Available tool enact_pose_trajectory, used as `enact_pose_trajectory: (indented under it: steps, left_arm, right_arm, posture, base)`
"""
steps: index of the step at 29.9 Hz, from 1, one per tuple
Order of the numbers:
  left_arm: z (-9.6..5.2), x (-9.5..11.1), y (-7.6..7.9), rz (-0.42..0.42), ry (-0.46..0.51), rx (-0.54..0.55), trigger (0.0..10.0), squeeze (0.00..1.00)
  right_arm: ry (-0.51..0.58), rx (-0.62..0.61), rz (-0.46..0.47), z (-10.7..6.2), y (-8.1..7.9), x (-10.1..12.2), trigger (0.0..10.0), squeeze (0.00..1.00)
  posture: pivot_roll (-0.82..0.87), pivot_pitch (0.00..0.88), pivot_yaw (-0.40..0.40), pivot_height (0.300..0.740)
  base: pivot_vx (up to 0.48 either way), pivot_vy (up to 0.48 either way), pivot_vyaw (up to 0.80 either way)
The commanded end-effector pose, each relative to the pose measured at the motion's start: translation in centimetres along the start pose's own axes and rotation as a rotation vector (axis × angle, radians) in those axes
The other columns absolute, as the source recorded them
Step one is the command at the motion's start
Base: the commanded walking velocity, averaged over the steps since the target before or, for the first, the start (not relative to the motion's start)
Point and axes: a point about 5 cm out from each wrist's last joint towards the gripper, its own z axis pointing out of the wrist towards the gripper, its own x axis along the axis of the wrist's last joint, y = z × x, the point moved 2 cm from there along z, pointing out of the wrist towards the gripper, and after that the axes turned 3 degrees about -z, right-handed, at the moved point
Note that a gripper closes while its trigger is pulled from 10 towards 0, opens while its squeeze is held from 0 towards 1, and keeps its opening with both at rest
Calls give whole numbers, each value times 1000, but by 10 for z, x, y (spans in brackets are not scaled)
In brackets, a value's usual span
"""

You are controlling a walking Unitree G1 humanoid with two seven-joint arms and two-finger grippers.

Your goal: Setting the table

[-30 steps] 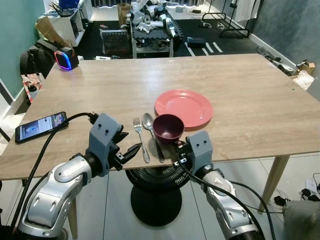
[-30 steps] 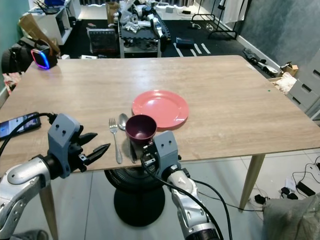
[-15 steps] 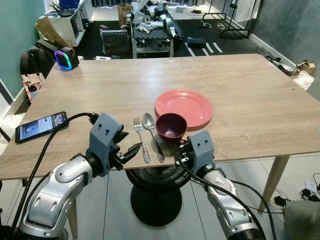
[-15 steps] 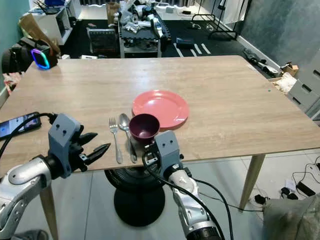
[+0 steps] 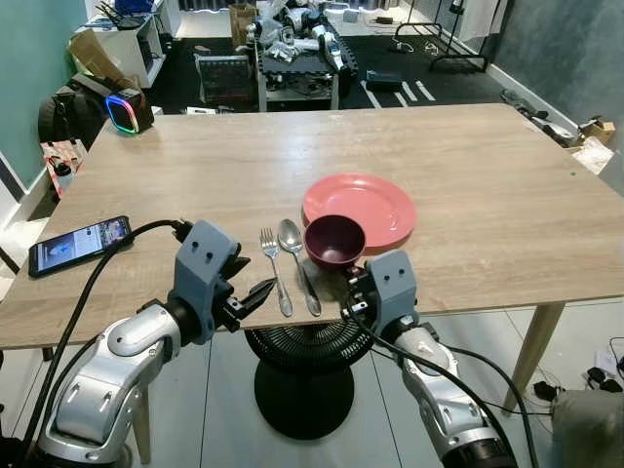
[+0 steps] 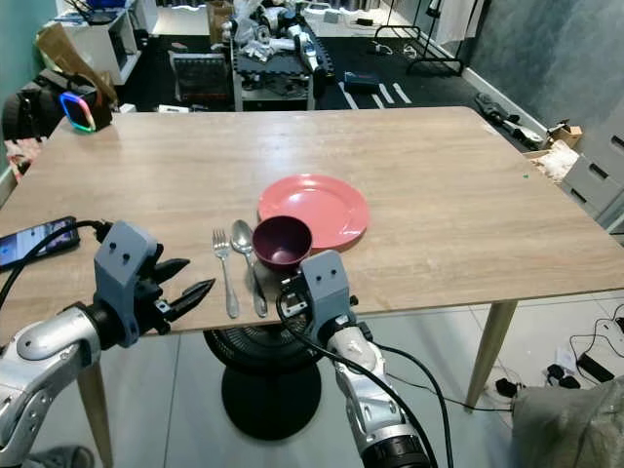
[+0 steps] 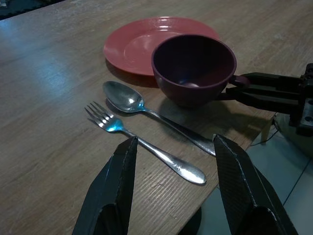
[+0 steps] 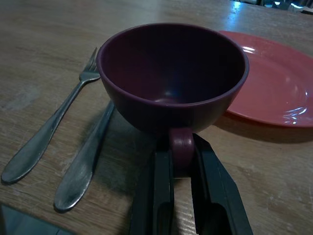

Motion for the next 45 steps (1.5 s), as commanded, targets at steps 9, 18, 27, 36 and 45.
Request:
enact_pose_trajectory:
  steps: [9, 18, 27, 36, 45]
  left_arm:
    - [0, -3, 3, 6, -19, -7, 10000, 0]
    - [1, -4, 3, 2, -18, -9, 10000, 0]
    - [2, -5, 4, 1, -18, -14, 10000, 0]
    - [4, -5, 5, 2, -15, -21, 10000, 0]
    - [2, -5, 6, 2, -16, -19, 10000, 0]
  right_arm:
    - [12, -13, -11, -4, 6, 1, 10000, 0]
    - [11, -14, -14, -6, 7, 2, 10000, 0]
    - [21, -6, -16, -12, 7, 5, 10000, 0]
    - [13, -12, -15, -11, 5, 2, 10000, 0]
    - [7, -3, -13, -9, 3, 1, 10000, 0]
  posture:
    - [56, 52, 65, 740]
    - [48, 55, 62, 740]
    - [39, 51, 65, 740]
    - [40, 45, 66, 740]
    - [42, 39, 61, 740]
  base:
    - [0, 0, 0]
    - [0, 0, 0]
    - [0, 0, 0]
    - [0, 0, 0]
    - [0, 0, 0]
